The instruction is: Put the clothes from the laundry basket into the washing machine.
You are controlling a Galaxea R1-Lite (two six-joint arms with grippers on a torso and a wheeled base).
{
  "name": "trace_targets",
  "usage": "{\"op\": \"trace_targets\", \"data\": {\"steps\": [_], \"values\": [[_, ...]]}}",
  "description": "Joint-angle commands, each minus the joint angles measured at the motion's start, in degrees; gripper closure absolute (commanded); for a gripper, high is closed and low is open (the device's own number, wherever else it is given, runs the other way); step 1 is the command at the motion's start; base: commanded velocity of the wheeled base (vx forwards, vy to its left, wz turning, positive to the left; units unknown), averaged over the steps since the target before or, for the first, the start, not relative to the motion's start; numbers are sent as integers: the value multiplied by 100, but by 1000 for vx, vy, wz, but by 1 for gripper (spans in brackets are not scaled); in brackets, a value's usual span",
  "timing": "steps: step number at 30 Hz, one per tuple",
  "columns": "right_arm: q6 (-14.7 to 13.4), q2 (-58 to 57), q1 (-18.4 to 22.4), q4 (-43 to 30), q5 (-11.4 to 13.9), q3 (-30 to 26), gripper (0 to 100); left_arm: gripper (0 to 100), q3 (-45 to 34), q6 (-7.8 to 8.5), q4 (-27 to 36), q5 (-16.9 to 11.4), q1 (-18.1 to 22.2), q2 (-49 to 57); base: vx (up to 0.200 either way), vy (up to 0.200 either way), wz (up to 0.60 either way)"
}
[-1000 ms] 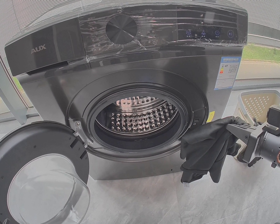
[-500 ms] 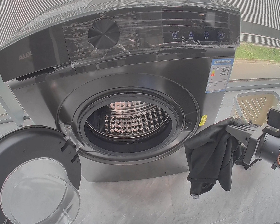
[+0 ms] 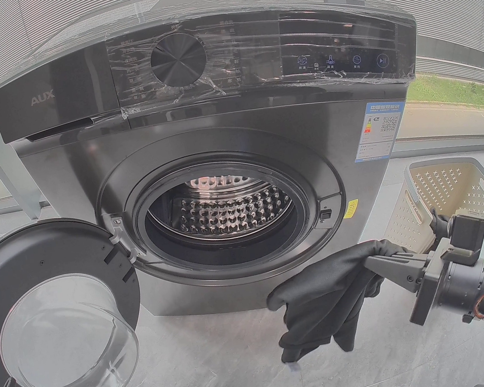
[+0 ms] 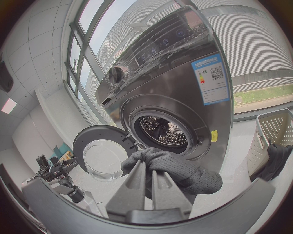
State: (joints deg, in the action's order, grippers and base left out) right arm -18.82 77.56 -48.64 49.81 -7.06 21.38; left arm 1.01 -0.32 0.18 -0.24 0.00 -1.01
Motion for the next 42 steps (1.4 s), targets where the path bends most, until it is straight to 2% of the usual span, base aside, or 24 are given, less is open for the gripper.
{"op": "trace_targets", "data": {"steps": [1,2,4,6,7,8,9,11,12,16,18,20,22,24,25,26,28,37,42], "values": [[-7,242,-155,11,-24,41,100,0,-101,84,-9,-2,9,92,0,0,0],[-7,321,-163,20,-32,103,100,0,-101,111,-9,-11,9,92,0,0,0],[1,471,-163,117,-59,235,100,0,75,23,-212,-55,9,75,0,0,0],[10,541,-155,169,-76,279,100,0,356,14,-326,-90,26,-4,0,0,0],[37,761,-155,310,-305,393,100,0,901,23,-343,-257,-18,-312,0,0,0],[45,902,-172,380,-525,481,100,0,1059,40,-291,-450,-53,-514,0,0,0],[45,1042,-181,451,-762,604,100,0,1147,58,-256,-679,-88,-699,0,0,0],[1,1288,-242,521,-1052,806,100,0,1173,49,-238,-1153,-105,-971,0,0,0],[-7,1411,-269,521,-1184,903,100,0,1173,32,-238,-1479,-123,-1164,0,0,0],[-60,1737,-357,530,-1272,1105,100,0,1164,14,-256,-2489,-88,-2026,0,0,0],[-166,1851,-462,618,-1298,1263,100,0,1164,23,-317,-2753,-114,-2421,0,0,0],[-341,2000,-585,890,-1307,1448,100,0,1182,102,-396,-2999,-132,-2975,0,0,0],[-350,2158,-629,1110,-1298,1518,100,0,1173,120,-677,-3175,-220,-3450,0,0,0],[-350,2281,-629,1250,-1272,1536,100,0,1156,102,-985,-3210,-466,-3889,0,0,0],[-350,2281,-629,1250,-1272,1536,100,0,1156,102,-985,-3210,-466,-3889,0,0,0],[-350,2369,-629,1347,-1263,1553,100,0,1138,76,-1293,-3201,-782,-4293,0,0,0],[-350,2422,-629,1417,-1254,1588,100,0,1138,67,-1574,-3175,-1072,-4715,0,0,0],[-377,2501,-541,1444,-1237,1632,100,0,1217,58,-3086,-3122,-1916,-6877,0,0,0],[-377,2484,-541,1444,-1237,1597,100,0,1208,49,-3701,-3113,-2373,-7660,0,0,0]]}}
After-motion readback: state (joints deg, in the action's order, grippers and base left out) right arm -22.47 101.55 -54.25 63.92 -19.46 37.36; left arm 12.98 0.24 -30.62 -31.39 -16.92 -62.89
